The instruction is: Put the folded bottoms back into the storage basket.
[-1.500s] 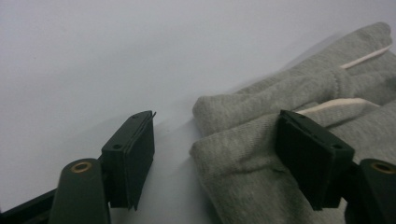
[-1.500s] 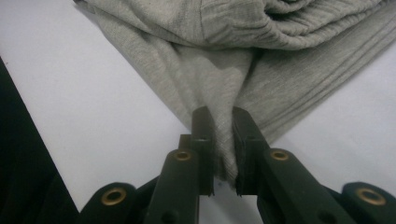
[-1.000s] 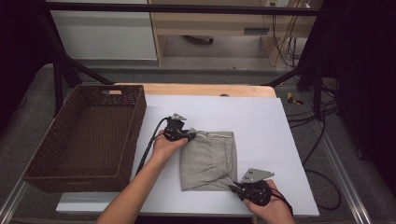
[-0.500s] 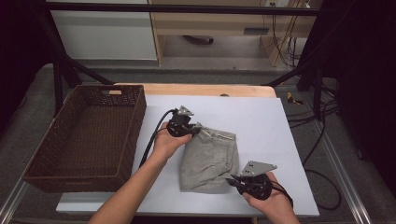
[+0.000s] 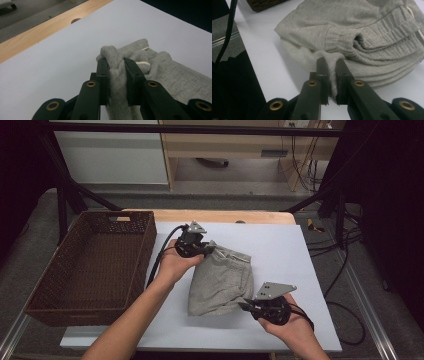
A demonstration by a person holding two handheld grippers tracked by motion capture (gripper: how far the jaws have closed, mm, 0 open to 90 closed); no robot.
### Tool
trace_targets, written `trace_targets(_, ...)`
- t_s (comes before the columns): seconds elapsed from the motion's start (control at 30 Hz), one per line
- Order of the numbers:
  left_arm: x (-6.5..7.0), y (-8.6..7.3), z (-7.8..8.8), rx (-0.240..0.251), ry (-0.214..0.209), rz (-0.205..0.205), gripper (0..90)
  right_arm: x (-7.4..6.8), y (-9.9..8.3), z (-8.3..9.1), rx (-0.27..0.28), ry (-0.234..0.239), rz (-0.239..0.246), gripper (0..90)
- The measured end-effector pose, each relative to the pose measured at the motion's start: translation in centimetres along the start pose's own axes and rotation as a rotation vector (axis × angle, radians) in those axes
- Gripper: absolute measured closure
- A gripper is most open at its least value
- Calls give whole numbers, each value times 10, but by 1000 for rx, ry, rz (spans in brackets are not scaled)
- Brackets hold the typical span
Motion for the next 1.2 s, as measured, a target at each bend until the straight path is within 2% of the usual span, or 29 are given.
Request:
trace_targets(0.5, -7, 16, 25, 17, 23, -20, 759, -4, 18, -7, 15, 19, 16, 844)
trace_targets(0.97, -11, 27, 40, 28, 44, -28, 759, -4, 34, -11, 9, 40, 47, 844)
trace_targets(1.2, -13, 34, 48, 33, 55, -36, 759, -4, 42, -11, 20, 48, 42, 844)
Point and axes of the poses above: each handheld gripper's, and its own axes: z roughly backward along the jaws, y roughly out of its top, x roughly to its right, the point moved 1 cm from there along -z, roughly forward along the jaws, and after that the axes turned 9 degrees about x, right-handed, at the moved point
